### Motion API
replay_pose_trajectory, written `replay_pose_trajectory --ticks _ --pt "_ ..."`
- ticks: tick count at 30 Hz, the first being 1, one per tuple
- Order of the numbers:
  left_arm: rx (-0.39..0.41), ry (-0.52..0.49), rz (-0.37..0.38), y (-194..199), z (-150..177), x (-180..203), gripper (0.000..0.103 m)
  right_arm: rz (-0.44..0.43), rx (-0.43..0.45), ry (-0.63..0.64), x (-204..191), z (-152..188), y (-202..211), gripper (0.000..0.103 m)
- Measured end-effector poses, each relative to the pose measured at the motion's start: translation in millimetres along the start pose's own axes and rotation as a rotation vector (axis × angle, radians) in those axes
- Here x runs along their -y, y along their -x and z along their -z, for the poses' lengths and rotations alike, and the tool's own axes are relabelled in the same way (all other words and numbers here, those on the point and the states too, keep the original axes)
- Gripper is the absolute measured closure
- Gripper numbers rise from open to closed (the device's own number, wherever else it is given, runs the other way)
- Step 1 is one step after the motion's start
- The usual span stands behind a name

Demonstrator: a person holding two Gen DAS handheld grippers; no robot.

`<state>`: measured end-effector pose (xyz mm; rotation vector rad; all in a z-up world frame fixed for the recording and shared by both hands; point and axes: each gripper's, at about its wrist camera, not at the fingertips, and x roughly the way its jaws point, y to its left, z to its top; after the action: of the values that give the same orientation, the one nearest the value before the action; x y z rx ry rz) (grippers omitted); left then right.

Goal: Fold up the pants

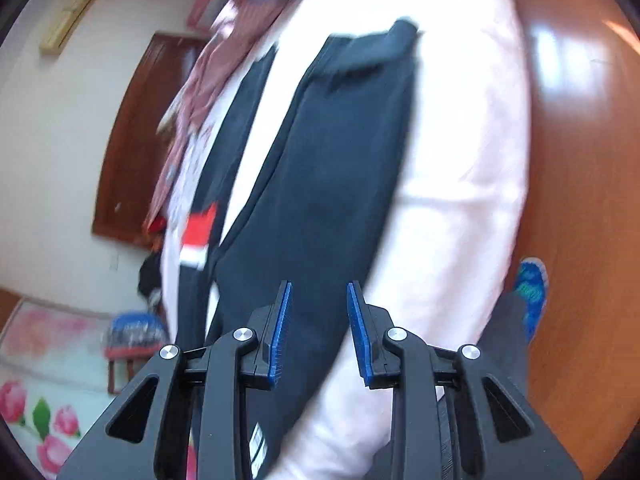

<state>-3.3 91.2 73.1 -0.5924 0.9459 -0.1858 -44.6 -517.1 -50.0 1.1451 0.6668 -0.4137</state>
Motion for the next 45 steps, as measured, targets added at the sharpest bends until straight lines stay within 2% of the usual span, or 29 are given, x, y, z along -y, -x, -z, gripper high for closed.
replay_pose_trajectory --ticks 2,4,6,7,9,13,14,15,17,20,22,23,25,26,27,29,30,31,33,36,39,41,43,45 --pt "-0.060 -0.095 0.037 -11.4 1.8 21.9 0.002 0.078 0.064 -0.019 5.0 -29.4 -2.0 0.075" --pt "-0.103 -0.170 0.047 -17.1 12.3 39.5 0.002 0.094 0.084 -0.031 9.9 -52.1 -7.3 0.075" --pt "-0.145 -0.215 0.038 -23.4 18.9 49.8 0.002 0.145 0.092 -0.011 5.5 -65.0 -15.6 0.075" --pt "-0.159 -0.216 0.031 -26.8 19.8 52.3 0.002 0.154 0.096 0.003 3.5 -70.5 -19.9 0.075" --pt "-0.170 -0.200 0.014 -26.0 25.7 48.4 0.002 0.229 0.080 0.026 -2.8 -72.2 -36.4 0.075" --pt "-0.181 -0.134 -0.025 -27.5 32.9 38.5 0.002 0.257 0.097 0.060 -0.5 -71.7 -50.7 0.075" --pt "-0.188 -0.118 -0.034 -29.3 33.3 35.8 0.002 0.275 0.095 0.106 -8.0 -69.9 -50.0 0.080" --pt "-0.195 -0.108 -0.042 -35.5 34.2 34.5 0.002 0.284 0.084 0.167 -16.9 -68.8 -50.9 0.097" --pt "-0.211 -0.090 -0.050 -40.5 35.1 30.1 0.002 0.293 0.114 0.277 -39.5 -65.9 -42.5 0.097" --pt "-0.230 -0.075 -0.062 -47.2 36.4 27.6 0.002 0.268 0.224 0.348 -59.1 -65.8 -13.8 0.097" --pt "-0.239 -0.075 -0.060 -49.3 37.8 28.1 0.002 0.295 0.267 0.331 -47.6 -71.2 -5.9 0.098" --pt "-0.240 -0.076 -0.059 -49.6 37.8 28.4 0.002 0.299 0.259 0.296 -33.6 -73.6 -7.3 0.098" --pt "-0.242 -0.076 -0.055 -49.8 38.2 28.2 0.002 0.265 0.185 0.222 -4.9 -80.2 -26.7 0.098" --pt "-0.246 -0.073 -0.051 -50.5 38.5 27.5 0.002 0.335 0.143 0.195 7.7 -82.9 -41.7 0.093" --pt "-0.255 -0.068 -0.051 -52.8 38.4 26.8 0.002 0.315 0.150 0.184 15.6 -81.9 -46.5 0.084" --pt "-0.274 -0.051 -0.056 -56.2 38.5 23.8 0.002 0.300 0.187 0.169 16.8 -77.1 -40.1 0.082" --pt "-0.274 -0.039 -0.057 -56.3 37.9 21.7 0.002 0.353 0.182 0.155 14.7 -74.4 -37.7 0.058" --pt "-0.262 -0.028 -0.050 -54.0 35.5 19.2 0.002 0.400 0.186 0.144 13.4 -70.2 -32.7 0.047" --pt "-0.224 -0.020 -0.036 -47.9 26.3 13.6 0.002 0.429 0.247 0.104 13.2 -55.2 -12.4 0.044" --pt "-0.118 -0.038 -0.043 -35.4 -1.7 -3.0 0.002 0.288 0.181 0.115 2.5 -22.6 -2.1 0.044" --pt "0.036 -0.157 -0.087 -23.9 -40.9 -22.9 0.002 0.192 0.082 0.184 -24.2 21.7 -9.4 0.044" --pt "0.106 -0.319 -0.114 -25.7 -72.3 -34.7 0.002 0.128 0.003 0.218 -42.8 53.3 -20.2 0.044" --pt "0.139 -0.508 -0.166 -37.8 -99.9 -42.6 0.002 0.103 -0.078 0.261 -64.2 83.8 -34.8 0.044" --pt "0.108 -0.643 -0.189 -57.9 -124.5 -49.9 0.002 0.086 -0.143 0.313 -87.3 110.9 -49.2 0.044"
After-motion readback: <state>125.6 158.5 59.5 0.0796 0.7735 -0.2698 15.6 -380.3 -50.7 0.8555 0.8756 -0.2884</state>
